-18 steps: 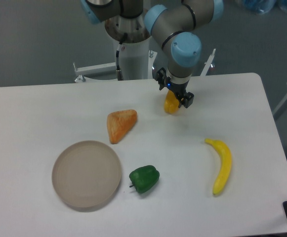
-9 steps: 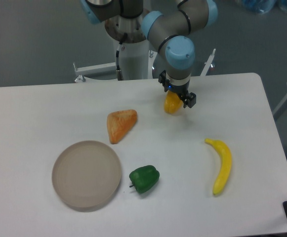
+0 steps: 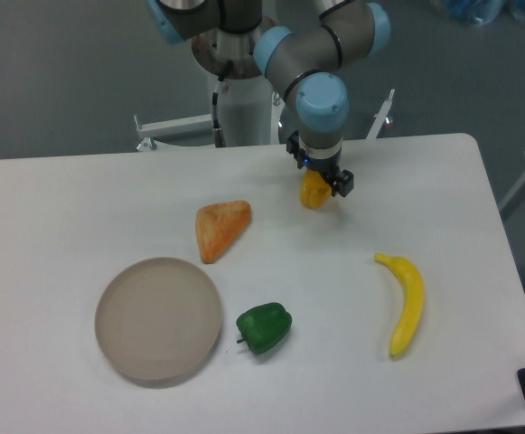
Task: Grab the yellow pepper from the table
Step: 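Lift the yellow pepper up off the table in the gripper, then carry the held yellow pepper toward the banana, keeping it raised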
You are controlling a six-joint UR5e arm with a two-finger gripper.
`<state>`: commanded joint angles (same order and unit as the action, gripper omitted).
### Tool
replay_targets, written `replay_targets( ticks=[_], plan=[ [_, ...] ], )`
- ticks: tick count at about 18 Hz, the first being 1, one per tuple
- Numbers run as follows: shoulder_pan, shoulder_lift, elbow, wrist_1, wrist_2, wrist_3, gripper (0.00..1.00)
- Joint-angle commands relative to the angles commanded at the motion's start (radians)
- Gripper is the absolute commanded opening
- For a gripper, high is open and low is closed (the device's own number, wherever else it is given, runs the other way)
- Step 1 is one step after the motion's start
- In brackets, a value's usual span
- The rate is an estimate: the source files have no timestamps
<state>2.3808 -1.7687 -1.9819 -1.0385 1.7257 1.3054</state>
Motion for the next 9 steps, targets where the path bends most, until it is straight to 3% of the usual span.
replay_targets(
  ticks=[2, 4, 9],
  plan=[
    [0.002, 0.000, 0.005, 0.000, 0.000, 0.000, 0.31],
    [0.002, 0.000, 0.012, -0.005, 0.000, 0.000, 0.16],
    [0.002, 0.000, 0.110, -0.043, -0.009, -0.020, 0.15]
  ],
)
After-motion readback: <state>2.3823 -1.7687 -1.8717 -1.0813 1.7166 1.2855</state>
